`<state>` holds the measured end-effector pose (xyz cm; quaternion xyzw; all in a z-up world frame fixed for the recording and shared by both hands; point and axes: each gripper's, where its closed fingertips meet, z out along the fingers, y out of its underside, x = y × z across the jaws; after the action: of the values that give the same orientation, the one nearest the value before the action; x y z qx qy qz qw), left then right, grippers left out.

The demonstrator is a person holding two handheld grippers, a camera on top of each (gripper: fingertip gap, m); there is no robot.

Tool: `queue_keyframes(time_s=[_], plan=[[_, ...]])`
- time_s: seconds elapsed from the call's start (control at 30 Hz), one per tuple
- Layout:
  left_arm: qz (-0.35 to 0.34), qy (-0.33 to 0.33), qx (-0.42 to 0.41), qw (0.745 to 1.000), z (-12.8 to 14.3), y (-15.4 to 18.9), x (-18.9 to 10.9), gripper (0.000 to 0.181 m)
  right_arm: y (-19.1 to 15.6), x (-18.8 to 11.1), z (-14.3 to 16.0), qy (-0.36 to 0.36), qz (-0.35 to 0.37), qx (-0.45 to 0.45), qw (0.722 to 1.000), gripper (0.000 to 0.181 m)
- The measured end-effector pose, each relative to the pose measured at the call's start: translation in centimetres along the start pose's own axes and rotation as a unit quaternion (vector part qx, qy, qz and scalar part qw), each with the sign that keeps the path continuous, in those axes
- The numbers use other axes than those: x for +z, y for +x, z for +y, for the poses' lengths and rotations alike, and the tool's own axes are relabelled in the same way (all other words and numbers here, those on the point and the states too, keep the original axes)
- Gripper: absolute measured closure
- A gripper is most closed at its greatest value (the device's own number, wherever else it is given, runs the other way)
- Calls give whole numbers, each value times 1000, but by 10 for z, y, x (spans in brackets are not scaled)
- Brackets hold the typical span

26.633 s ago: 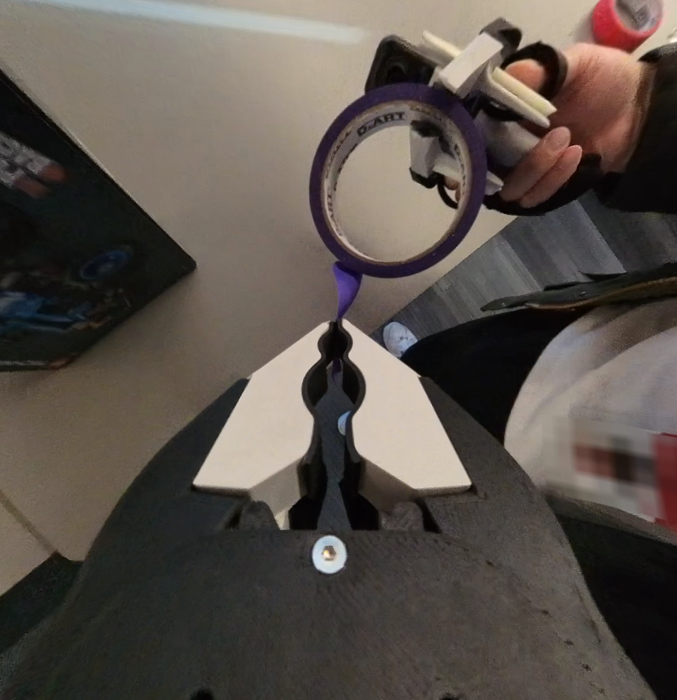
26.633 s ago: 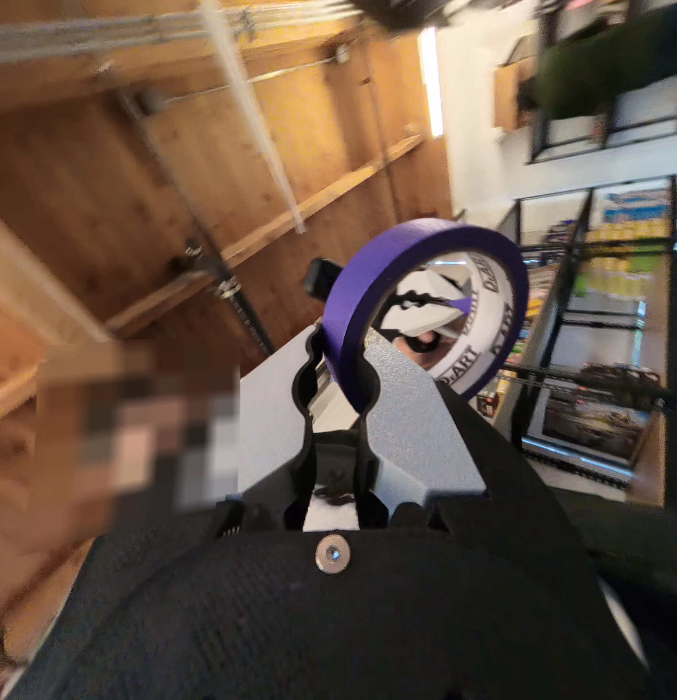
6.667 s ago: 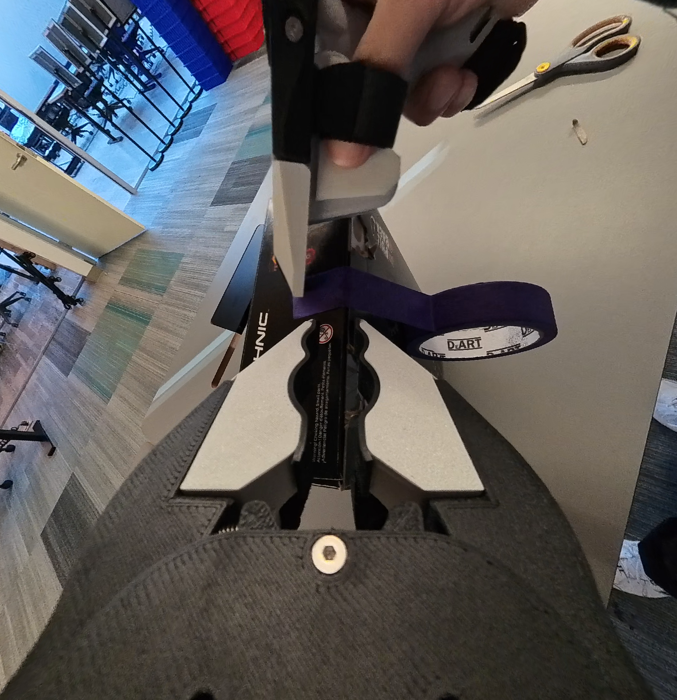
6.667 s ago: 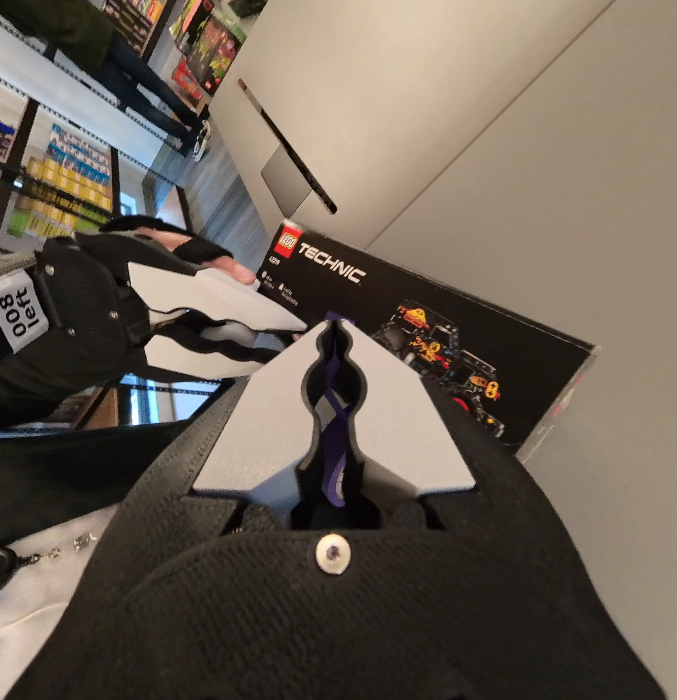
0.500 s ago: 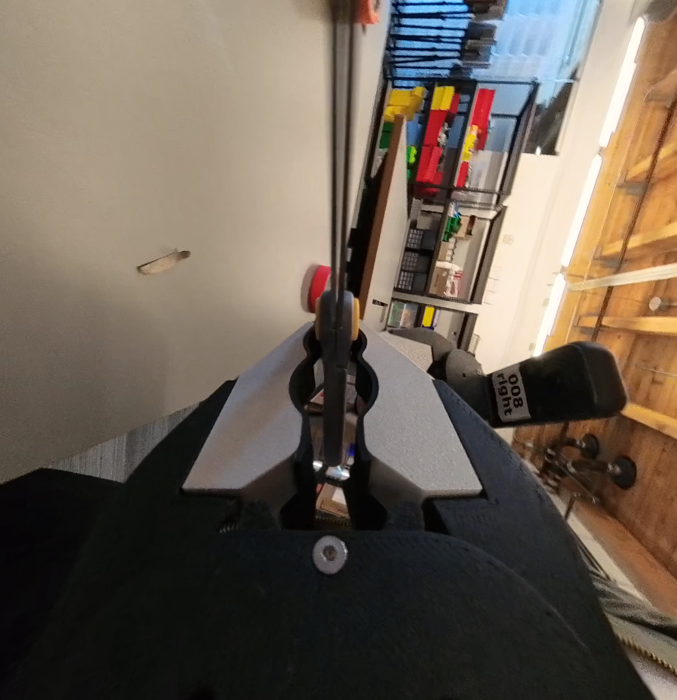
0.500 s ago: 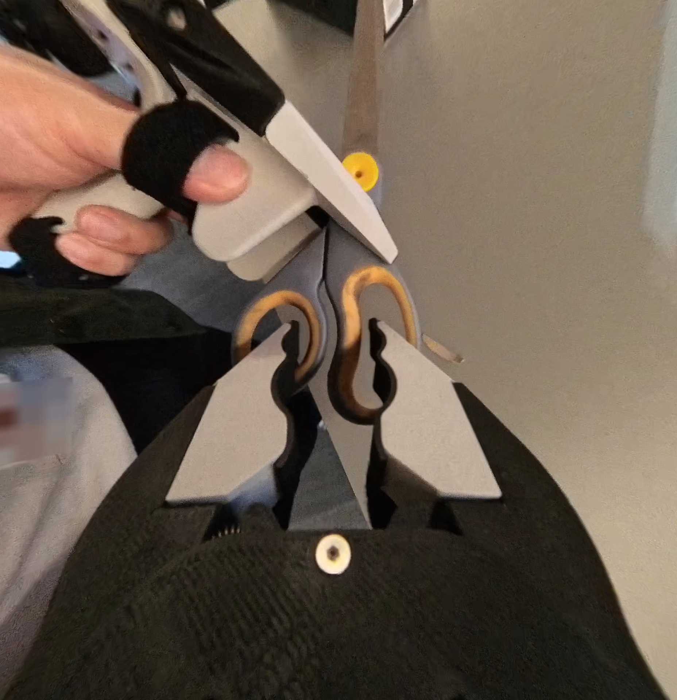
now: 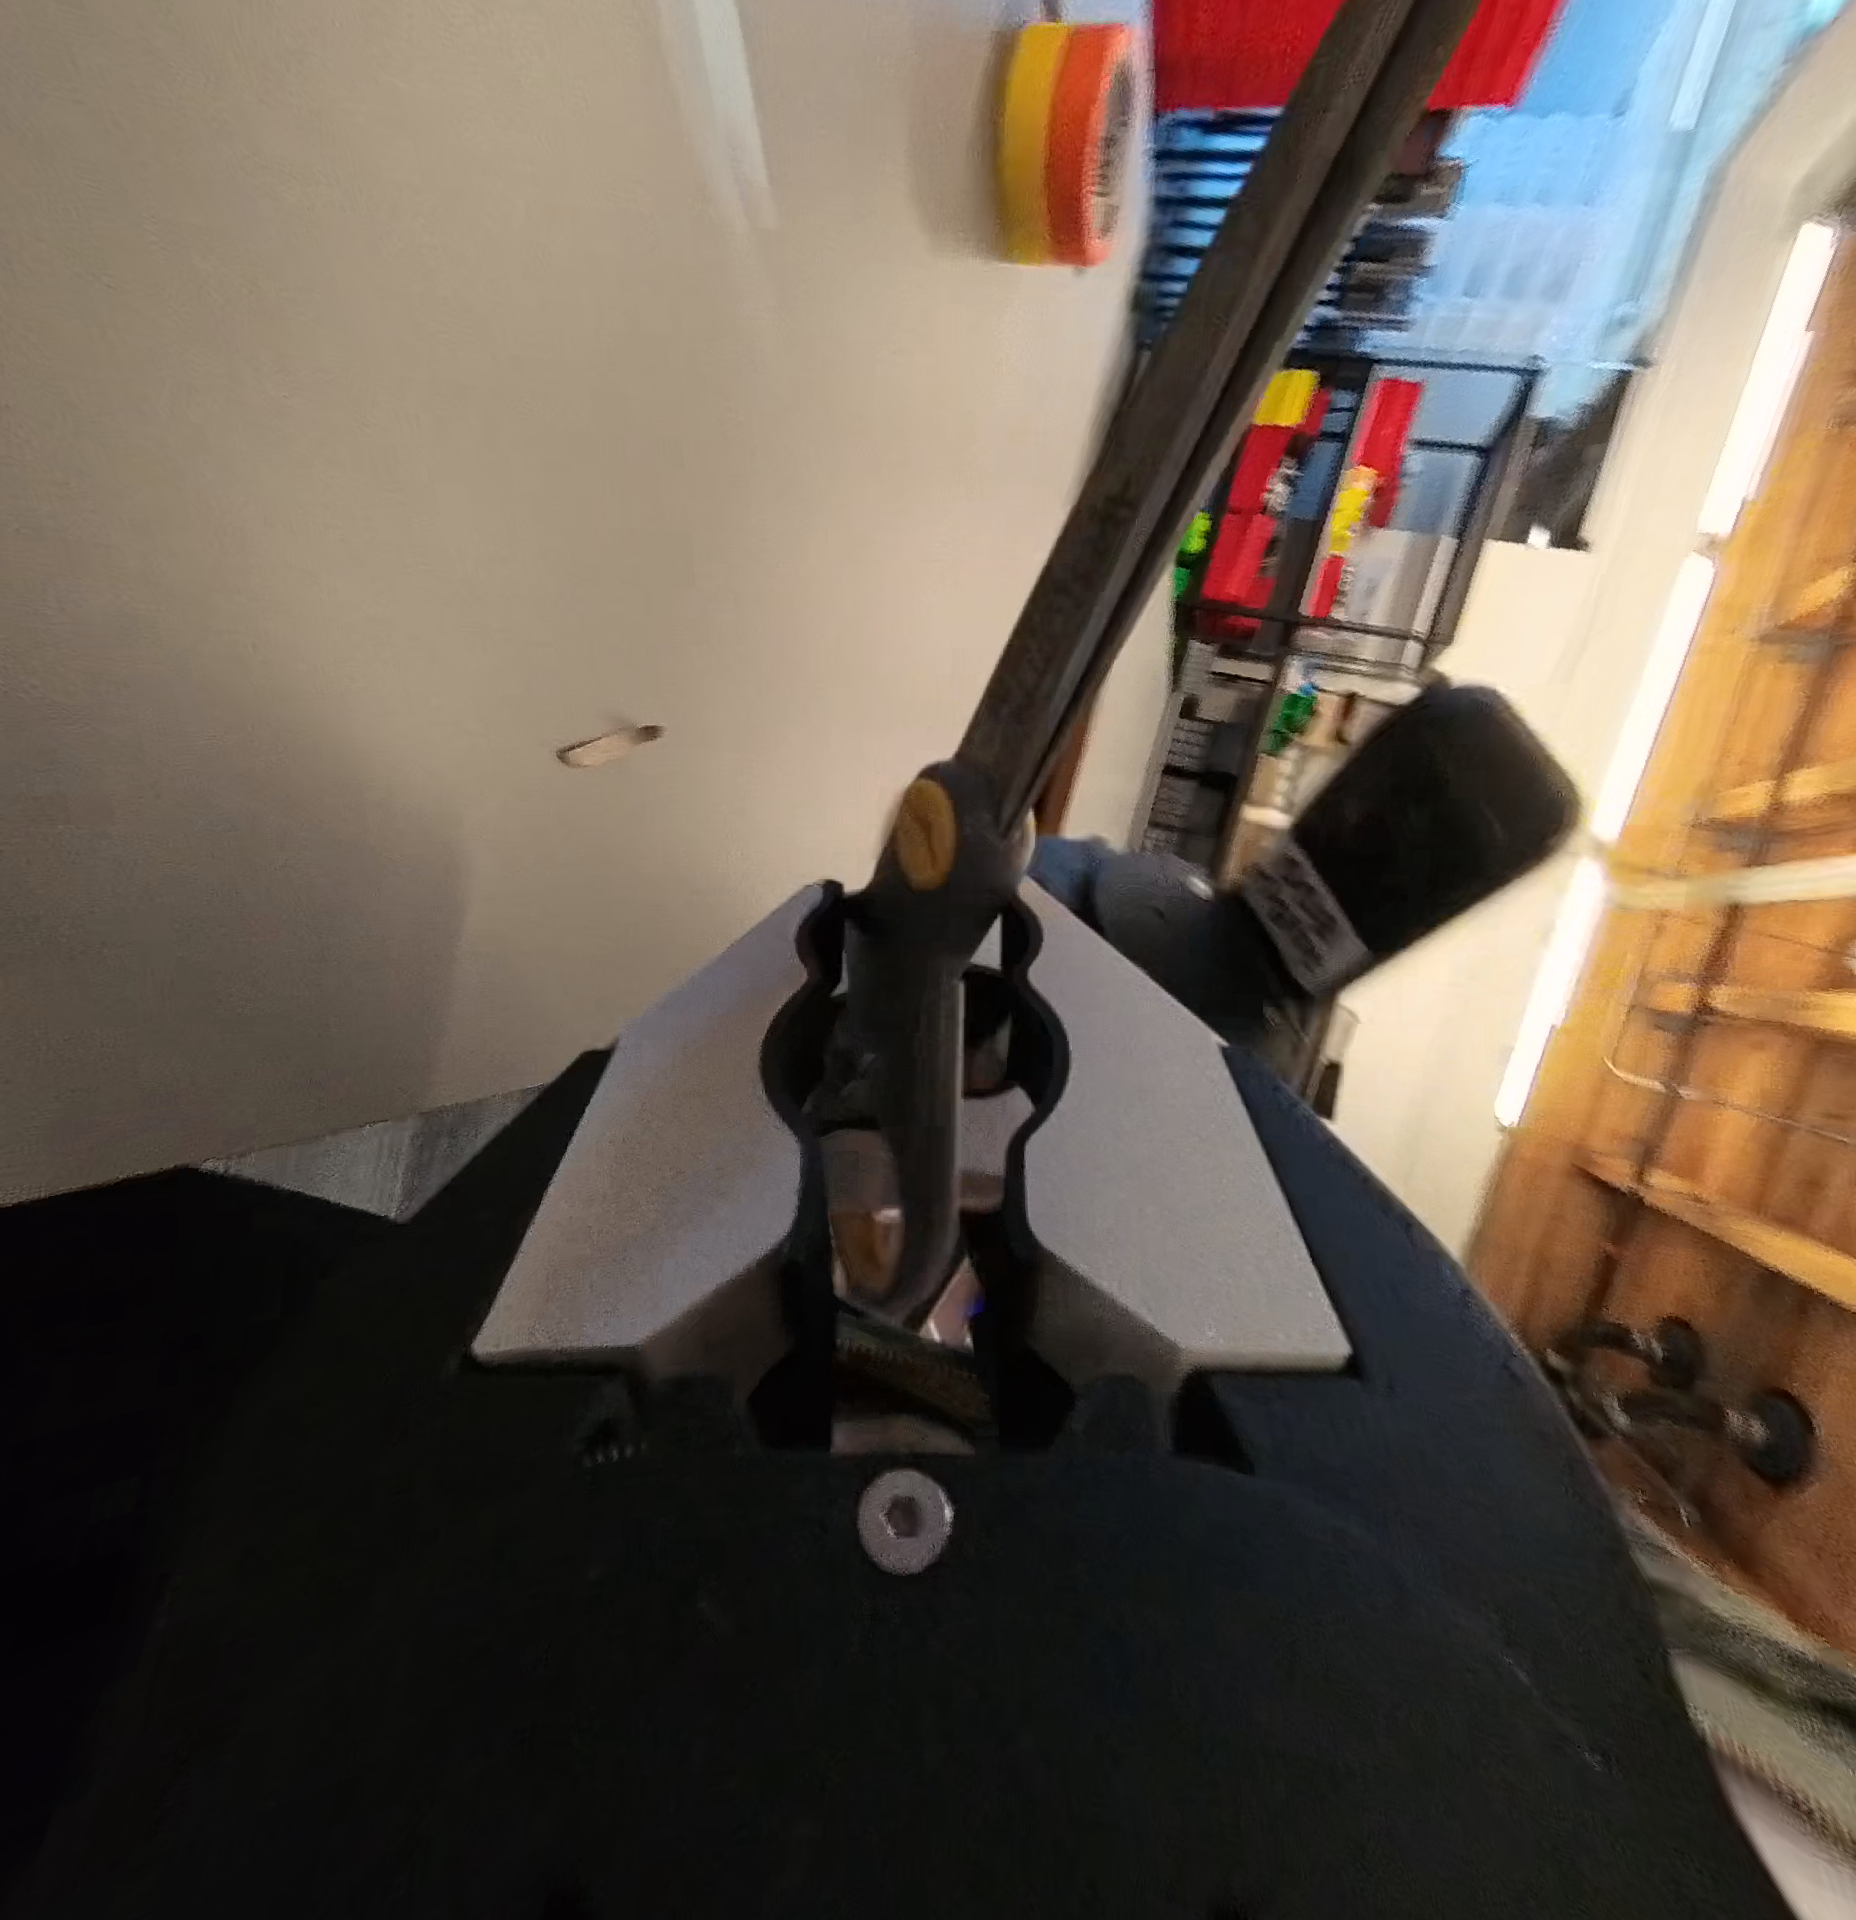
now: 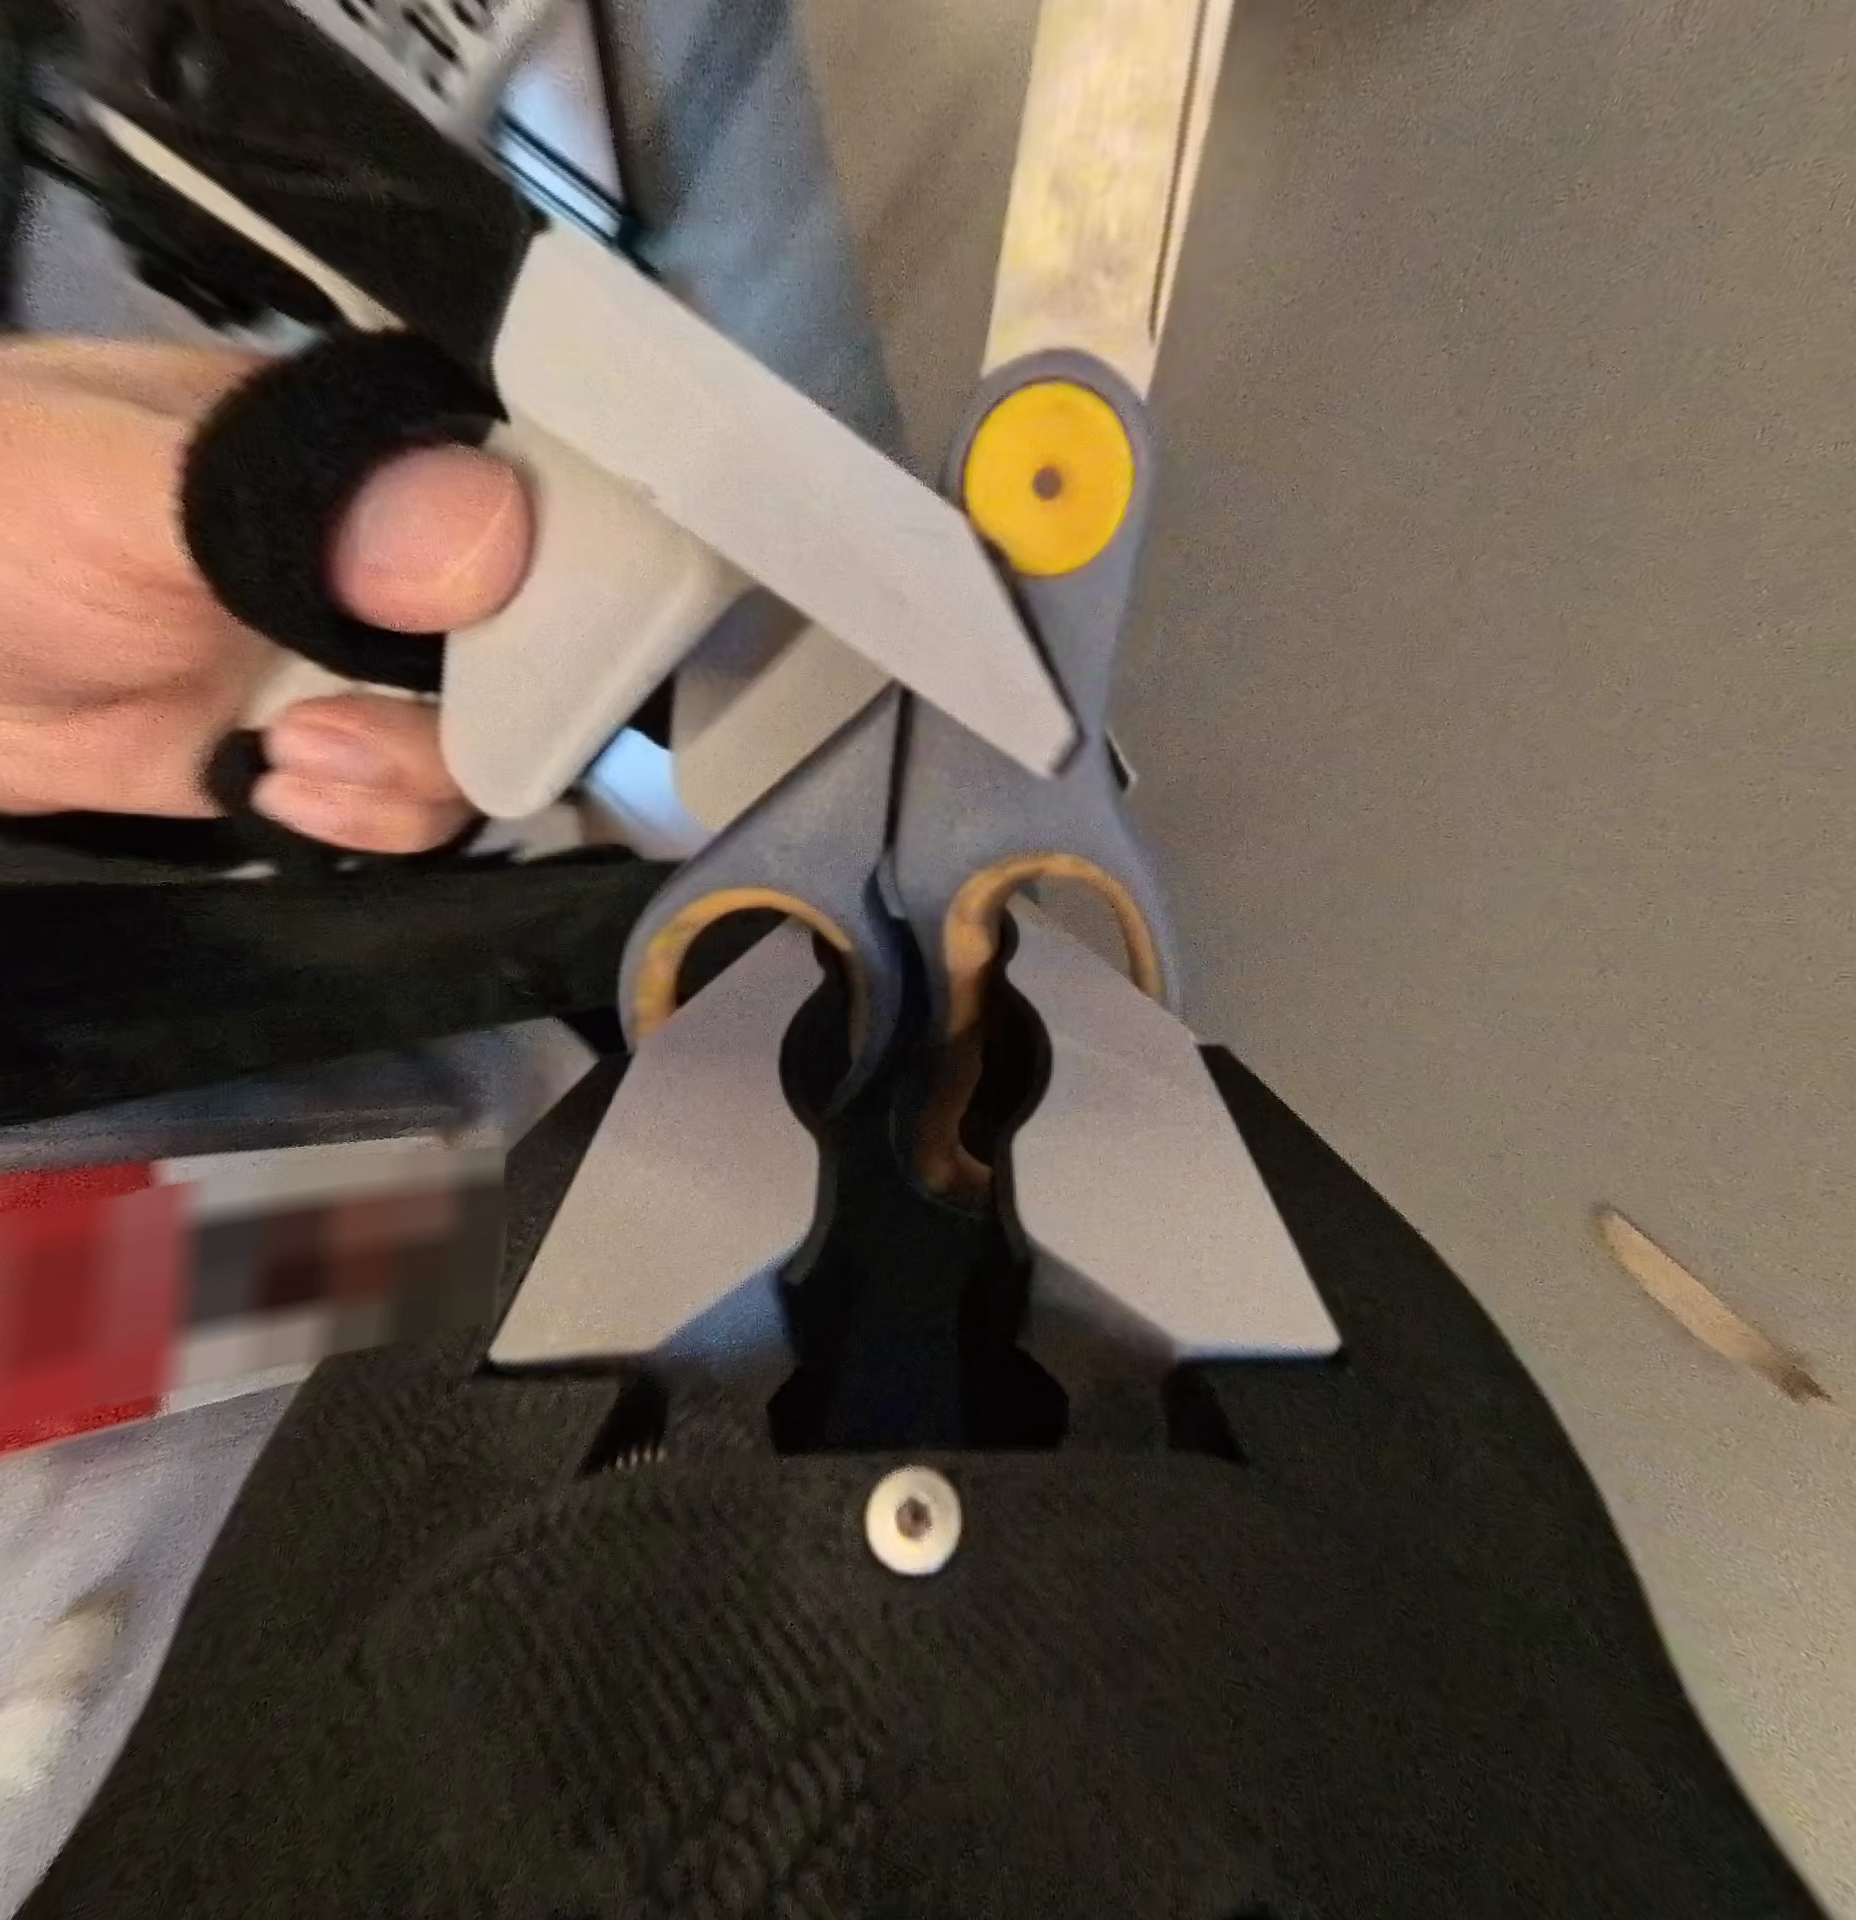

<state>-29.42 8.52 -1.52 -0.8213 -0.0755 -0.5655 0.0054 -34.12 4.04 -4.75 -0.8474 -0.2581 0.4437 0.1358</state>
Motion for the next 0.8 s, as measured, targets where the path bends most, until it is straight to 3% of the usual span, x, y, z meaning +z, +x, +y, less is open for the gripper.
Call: queue_keyframes(time_s=[0.07,0.2,0.33,0.4,0.57,0.8], plan=[[30,1,32,999,-4,6,-20,159,-6,-3,-8,27,-49,37,998,162],[57,96,75,991,-26,2,-88,151,-33,-15,-24,61,-178,62,980,163],[44,163,87,982,-35,-29,-150,149,-44,-14,-34,15,-155,-14,988,163],[43,196,88,976,-42,-40,-172,149,-66,-12,-48,5,-200,-34,979,163],[58,206,107,971,-57,-46,-193,148,-109,0,-90,7,-299,-33,954,161],[70,165,122,976,-59,-52,-210,148,-132,21,-124,12,-356,0,935,147]])
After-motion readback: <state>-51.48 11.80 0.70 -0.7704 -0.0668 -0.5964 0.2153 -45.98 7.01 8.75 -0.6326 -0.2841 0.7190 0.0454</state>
